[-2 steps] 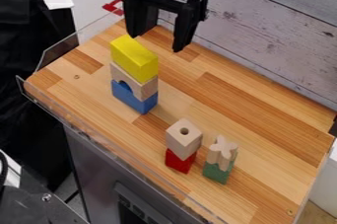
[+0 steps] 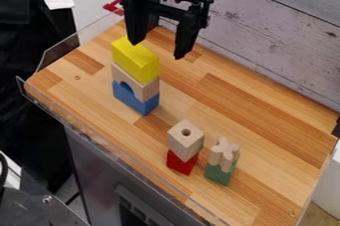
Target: Pick the rectangular cube and put it on the plus and cube
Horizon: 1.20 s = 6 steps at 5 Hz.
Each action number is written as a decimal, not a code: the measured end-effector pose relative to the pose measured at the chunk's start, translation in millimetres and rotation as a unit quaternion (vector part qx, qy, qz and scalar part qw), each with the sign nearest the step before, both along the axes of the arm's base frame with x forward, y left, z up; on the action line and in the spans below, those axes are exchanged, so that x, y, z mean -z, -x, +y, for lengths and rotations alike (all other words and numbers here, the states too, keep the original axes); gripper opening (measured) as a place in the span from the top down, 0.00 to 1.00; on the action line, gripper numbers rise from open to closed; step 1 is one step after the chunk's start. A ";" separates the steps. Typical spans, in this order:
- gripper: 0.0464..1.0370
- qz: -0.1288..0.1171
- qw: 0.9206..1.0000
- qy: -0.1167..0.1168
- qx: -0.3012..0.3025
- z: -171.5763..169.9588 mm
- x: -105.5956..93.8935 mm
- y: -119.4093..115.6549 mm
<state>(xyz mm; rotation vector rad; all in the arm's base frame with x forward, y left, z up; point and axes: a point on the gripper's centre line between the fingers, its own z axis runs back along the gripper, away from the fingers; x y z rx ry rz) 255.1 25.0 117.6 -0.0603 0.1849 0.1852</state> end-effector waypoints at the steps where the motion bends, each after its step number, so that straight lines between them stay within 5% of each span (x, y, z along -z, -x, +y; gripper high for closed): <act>1: 0.04 -0.018 1.000 -0.007 -0.016 5.5 -6.3 -1.0; 2: 0.04 -0.015 0.995 -0.003 -0.099 12.2 -7.8 0.2; 3: 0.04 -0.007 0.975 0.007 -0.224 17.6 -9.8 0.3; 4: 0.04 -0.009 0.939 0.001 -0.343 20.2 -3.7 -3.0; 5: 0.04 -0.016 0.892 -0.007 -0.451 20.7 1.4 -0.9; 6: 0.04 -0.016 0.873 -0.008 -0.487 25.9 3.4 -2.0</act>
